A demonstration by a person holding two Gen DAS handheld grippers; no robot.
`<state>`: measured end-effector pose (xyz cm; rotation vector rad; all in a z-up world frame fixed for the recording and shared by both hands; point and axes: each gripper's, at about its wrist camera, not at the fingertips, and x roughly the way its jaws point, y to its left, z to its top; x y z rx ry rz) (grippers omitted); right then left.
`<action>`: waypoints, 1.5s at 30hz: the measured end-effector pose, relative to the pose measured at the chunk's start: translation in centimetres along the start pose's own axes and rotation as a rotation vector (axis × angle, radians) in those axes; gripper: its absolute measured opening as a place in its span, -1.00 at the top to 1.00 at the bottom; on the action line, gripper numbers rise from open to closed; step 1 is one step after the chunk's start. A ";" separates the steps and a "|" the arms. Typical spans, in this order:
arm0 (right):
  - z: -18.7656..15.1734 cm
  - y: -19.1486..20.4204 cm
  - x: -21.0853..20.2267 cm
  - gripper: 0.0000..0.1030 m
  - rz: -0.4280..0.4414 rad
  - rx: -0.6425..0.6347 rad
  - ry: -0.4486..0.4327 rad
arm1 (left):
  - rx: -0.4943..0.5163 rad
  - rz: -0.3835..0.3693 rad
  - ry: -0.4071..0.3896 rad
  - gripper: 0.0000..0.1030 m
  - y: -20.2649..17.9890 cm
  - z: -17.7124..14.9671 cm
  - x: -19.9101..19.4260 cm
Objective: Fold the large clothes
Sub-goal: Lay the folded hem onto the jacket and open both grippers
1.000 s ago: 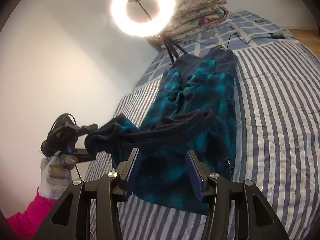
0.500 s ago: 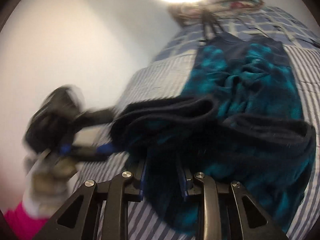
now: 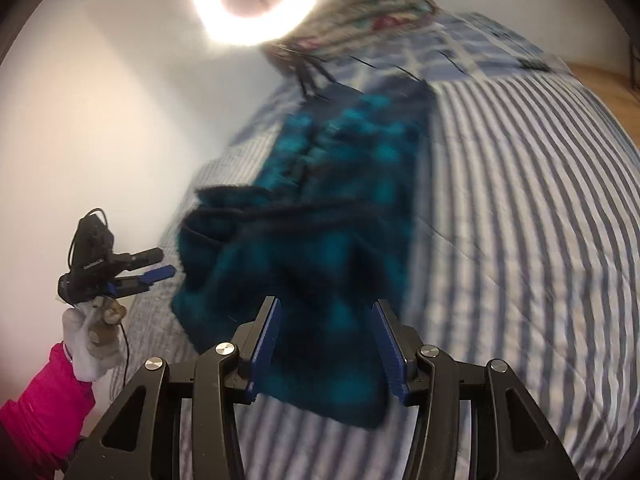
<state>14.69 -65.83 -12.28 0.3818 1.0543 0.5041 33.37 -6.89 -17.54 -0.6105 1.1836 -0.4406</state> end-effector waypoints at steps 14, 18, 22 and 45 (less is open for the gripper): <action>-1.3 2.2 0.3 0.93 -0.028 -0.128 0.056 | 0.058 0.178 -0.064 0.79 -2.0 -3.6 -0.9; -1.7 0.6 2.5 0.94 -0.094 -0.069 0.114 | -0.014 0.163 -0.025 0.64 0.0 -3.2 0.7; -1.3 2.3 1.0 0.78 -0.116 -0.150 0.081 | 0.073 0.209 -0.079 0.53 -1.6 -3.0 -1.4; 4.9 4.6 8.7 0.67 -0.222 -0.309 0.041 | 0.321 0.365 -0.070 0.47 -6.3 1.2 7.3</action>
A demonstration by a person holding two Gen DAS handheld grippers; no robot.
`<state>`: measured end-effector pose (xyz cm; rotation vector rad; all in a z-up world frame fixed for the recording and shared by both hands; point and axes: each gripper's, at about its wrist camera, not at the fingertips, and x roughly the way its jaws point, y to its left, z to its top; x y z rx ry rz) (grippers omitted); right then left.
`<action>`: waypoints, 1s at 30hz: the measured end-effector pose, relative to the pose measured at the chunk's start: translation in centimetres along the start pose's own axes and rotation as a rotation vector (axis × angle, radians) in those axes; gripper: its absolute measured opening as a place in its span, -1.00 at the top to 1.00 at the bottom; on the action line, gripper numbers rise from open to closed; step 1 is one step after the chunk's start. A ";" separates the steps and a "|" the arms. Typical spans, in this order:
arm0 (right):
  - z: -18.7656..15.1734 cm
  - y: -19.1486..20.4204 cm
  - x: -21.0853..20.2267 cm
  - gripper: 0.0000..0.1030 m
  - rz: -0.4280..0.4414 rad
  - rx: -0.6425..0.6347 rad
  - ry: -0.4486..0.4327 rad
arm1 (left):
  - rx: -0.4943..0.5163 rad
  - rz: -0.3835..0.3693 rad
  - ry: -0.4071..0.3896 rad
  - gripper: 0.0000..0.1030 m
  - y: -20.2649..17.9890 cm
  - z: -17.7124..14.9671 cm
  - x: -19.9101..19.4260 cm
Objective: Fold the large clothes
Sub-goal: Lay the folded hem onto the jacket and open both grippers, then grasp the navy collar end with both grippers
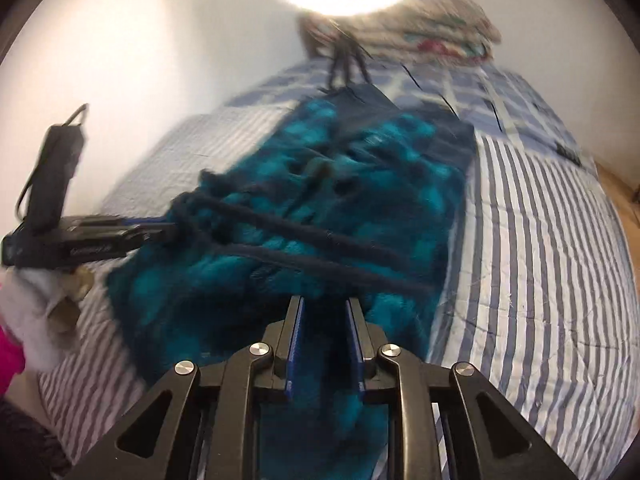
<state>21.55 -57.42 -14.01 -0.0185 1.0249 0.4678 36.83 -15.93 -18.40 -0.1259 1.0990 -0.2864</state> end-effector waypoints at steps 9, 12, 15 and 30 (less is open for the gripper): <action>-0.4 -0.7 1.5 0.66 0.006 0.070 0.053 | -0.023 -0.020 0.005 0.42 0.3 0.4 -0.5; 0.1 -0.4 -1.8 0.54 0.018 0.068 -0.004 | -0.010 -0.025 -0.027 0.43 0.3 1.3 -3.1; 1.0 -0.9 -5.6 0.45 0.021 0.076 -0.083 | 0.005 -0.040 -0.067 0.43 0.5 2.7 -6.0; 12.7 -6.4 -12.9 -0.32 -0.072 0.059 -0.312 | 0.063 -0.066 -0.281 -0.28 0.2 17.1 -13.7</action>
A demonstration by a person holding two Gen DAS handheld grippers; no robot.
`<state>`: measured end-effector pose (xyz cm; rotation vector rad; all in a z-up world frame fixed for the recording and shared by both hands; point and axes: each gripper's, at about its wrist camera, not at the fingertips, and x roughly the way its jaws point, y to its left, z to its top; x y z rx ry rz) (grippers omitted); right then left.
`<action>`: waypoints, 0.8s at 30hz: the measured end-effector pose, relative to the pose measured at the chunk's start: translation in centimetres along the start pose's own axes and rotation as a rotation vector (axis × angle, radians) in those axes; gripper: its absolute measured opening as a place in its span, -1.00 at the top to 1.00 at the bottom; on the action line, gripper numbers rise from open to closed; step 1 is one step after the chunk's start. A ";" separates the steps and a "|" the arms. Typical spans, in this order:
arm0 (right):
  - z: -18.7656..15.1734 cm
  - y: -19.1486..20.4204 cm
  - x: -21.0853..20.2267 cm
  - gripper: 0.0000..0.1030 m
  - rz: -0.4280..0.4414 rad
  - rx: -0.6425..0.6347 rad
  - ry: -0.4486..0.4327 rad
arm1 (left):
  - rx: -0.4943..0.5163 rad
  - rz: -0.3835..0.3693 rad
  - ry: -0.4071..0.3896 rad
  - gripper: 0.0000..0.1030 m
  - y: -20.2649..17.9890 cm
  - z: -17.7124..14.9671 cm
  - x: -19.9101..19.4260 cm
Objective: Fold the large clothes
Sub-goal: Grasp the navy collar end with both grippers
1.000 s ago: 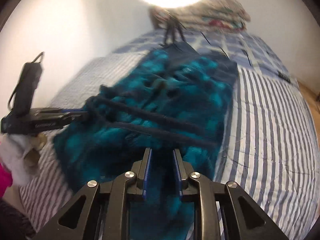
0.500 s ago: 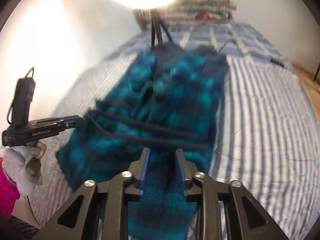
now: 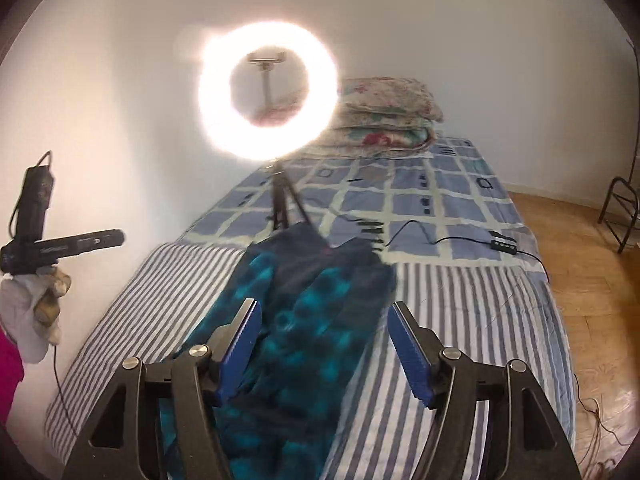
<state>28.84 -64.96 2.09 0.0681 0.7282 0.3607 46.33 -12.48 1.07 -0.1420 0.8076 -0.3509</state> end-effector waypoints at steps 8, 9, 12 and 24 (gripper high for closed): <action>1.5 -4.6 7.6 -0.32 -0.004 0.078 0.052 | -0.041 0.013 0.092 -0.28 2.7 1.7 10.0; 1.6 -5.0 8.8 -0.32 -0.002 0.083 0.064 | -0.044 0.018 0.100 -0.28 2.9 1.6 10.8; 1.6 -6.0 11.4 -0.32 -0.002 0.088 0.084 | -0.046 0.035 0.127 -0.28 3.8 2.0 14.5; 2.2 -9.2 23.7 -0.32 -0.001 0.104 0.178 | -0.085 0.003 0.207 -0.28 6.6 4.3 26.5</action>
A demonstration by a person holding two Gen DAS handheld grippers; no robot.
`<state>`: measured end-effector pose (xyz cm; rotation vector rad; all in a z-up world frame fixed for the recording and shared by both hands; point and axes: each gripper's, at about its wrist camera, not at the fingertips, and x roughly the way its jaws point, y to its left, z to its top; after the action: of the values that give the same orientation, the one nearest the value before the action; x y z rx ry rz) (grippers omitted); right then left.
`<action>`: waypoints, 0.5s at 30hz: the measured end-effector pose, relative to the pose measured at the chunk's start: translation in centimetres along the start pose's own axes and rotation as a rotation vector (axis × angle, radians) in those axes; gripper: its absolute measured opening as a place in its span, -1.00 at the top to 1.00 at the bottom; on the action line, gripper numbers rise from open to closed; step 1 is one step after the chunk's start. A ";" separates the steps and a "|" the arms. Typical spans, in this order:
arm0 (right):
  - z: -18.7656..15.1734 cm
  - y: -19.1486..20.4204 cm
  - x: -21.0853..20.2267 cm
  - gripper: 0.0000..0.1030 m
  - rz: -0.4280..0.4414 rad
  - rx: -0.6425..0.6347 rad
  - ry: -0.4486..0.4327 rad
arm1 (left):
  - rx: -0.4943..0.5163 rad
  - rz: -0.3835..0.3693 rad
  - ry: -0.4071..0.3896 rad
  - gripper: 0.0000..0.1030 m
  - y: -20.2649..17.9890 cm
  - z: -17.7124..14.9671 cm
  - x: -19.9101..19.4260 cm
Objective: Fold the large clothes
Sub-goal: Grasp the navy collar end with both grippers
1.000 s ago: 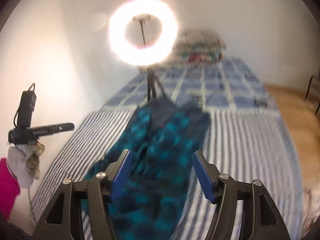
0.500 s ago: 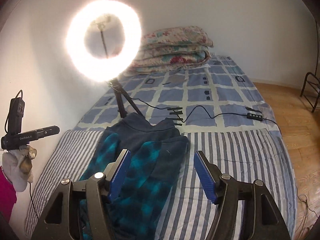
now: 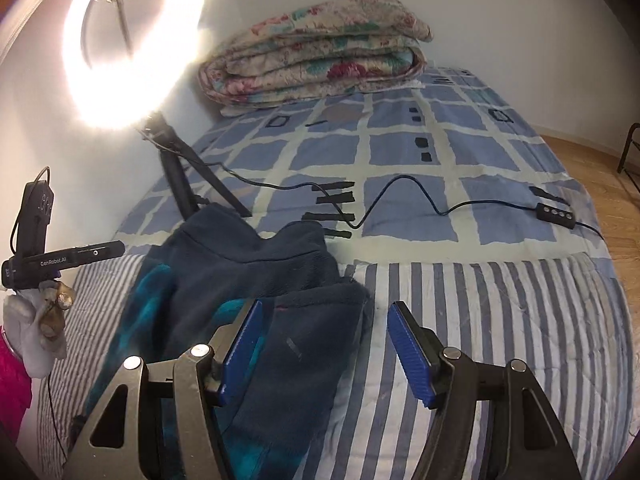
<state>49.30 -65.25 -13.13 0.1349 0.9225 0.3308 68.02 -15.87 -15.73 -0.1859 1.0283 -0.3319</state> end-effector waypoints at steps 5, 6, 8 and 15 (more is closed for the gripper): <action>1.2 -0.1 3.5 -0.32 0.002 -0.002 0.014 | 0.027 0.013 0.011 -0.28 -0.6 1.5 3.3; 1.3 0.0 4.1 -0.32 0.004 -0.005 0.021 | 0.034 0.013 0.014 -0.28 -0.8 1.7 4.0; 1.4 0.4 5.4 -0.32 0.002 -0.021 0.039 | 0.048 0.034 0.020 -0.28 -1.1 1.8 5.1; 0.9 1.7 8.8 0.05 -0.006 -0.069 0.109 | 0.118 0.073 0.036 0.22 -2.5 0.9 7.4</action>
<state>54.58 -60.64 -18.84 0.0506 1.0180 0.3670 71.85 -20.81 -20.51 -0.0363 1.0454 -0.3297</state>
